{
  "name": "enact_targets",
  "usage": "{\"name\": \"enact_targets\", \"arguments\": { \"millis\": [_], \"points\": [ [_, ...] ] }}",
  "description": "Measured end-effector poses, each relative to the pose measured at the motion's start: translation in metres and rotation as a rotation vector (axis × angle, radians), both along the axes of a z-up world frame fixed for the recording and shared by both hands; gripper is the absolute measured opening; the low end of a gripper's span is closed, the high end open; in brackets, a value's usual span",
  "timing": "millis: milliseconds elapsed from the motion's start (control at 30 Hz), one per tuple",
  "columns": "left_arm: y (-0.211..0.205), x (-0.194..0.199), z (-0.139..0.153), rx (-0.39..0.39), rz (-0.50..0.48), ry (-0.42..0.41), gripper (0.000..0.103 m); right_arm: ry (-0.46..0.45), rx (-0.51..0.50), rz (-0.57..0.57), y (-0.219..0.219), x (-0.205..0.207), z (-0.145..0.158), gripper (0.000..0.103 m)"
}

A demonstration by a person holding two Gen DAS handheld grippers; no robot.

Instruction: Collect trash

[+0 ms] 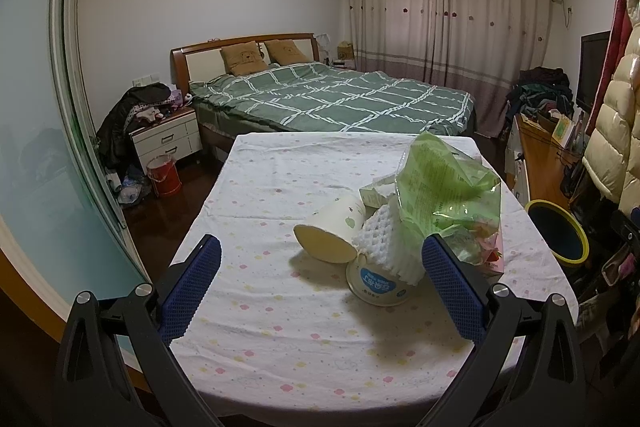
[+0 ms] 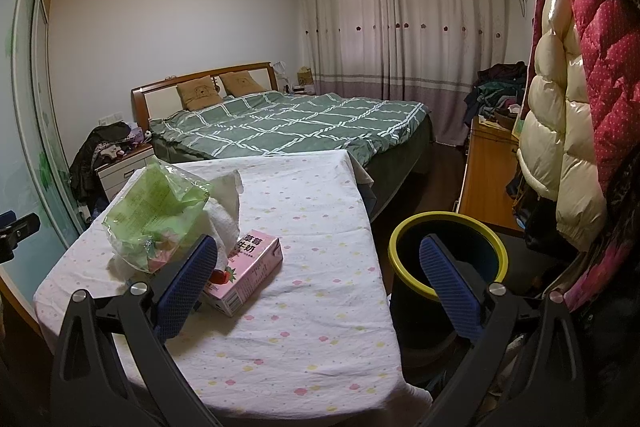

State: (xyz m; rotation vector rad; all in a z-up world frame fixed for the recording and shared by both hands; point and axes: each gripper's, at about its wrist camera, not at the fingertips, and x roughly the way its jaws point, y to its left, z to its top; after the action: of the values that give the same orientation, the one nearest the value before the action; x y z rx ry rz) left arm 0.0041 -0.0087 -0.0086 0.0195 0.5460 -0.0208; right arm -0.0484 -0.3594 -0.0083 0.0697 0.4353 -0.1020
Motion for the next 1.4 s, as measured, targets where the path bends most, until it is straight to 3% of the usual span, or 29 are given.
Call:
{"name": "enact_targets", "arguments": {
  "millis": [833, 1167, 1400],
  "points": [
    [0.000, 0.005, -0.005, 0.006, -0.001, 0.017, 0.099, 0.009, 0.014, 0.021, 0.004, 0.013, -0.006, 0.097],
    [0.006, 0.013, -0.012, 0.005, 0.009, 0.040, 0.099, 0.060, 0.085, 0.167, 0.040, 0.065, -0.015, 0.097],
    [0.012, 0.025, -0.022, 0.004, 0.022, 0.067, 0.099, 0.087, 0.092, 0.206, 0.069, 0.108, -0.019, 0.095]
  ]
}}
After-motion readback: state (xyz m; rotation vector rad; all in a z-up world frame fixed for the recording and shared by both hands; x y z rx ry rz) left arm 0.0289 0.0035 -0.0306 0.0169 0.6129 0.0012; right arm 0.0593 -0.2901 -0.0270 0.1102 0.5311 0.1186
